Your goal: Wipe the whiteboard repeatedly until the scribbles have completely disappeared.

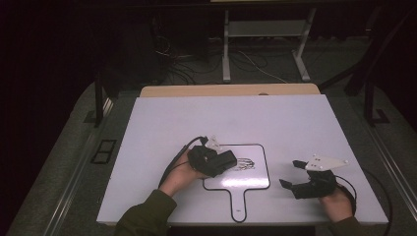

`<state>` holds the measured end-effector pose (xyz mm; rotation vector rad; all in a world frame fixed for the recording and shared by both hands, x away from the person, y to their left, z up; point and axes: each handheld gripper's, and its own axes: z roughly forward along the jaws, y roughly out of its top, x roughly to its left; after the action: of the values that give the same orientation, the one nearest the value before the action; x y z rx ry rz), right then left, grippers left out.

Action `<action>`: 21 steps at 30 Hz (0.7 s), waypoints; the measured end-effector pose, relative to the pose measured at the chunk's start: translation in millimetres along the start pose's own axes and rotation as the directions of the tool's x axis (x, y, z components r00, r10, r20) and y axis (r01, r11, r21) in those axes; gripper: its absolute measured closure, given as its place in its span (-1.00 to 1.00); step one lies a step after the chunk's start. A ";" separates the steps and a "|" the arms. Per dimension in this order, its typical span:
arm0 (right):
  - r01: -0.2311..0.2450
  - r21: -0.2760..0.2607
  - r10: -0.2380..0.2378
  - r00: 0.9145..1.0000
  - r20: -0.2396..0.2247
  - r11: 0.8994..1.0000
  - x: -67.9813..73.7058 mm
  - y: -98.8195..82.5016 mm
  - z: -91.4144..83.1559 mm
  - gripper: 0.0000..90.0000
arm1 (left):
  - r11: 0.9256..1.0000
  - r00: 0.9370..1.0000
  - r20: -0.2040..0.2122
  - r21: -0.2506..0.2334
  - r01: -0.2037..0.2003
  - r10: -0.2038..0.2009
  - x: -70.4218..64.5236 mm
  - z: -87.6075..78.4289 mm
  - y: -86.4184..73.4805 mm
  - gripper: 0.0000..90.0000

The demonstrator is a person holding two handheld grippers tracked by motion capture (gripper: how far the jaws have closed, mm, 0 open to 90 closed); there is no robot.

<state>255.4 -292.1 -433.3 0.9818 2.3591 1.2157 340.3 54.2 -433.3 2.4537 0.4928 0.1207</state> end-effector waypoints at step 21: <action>0.003 -0.001 -0.003 1.000 0.000 1.000 -0.2 0.1 -0.1 -0.67 | 1.000 1.000 0.011 0.012 -0.007 0.007 1.7 -0.8 0.1 -0.12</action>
<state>255.6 -292.2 -433.2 0.9770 2.3588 1.2159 341.7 55.2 -432.7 2.4673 0.4813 0.1075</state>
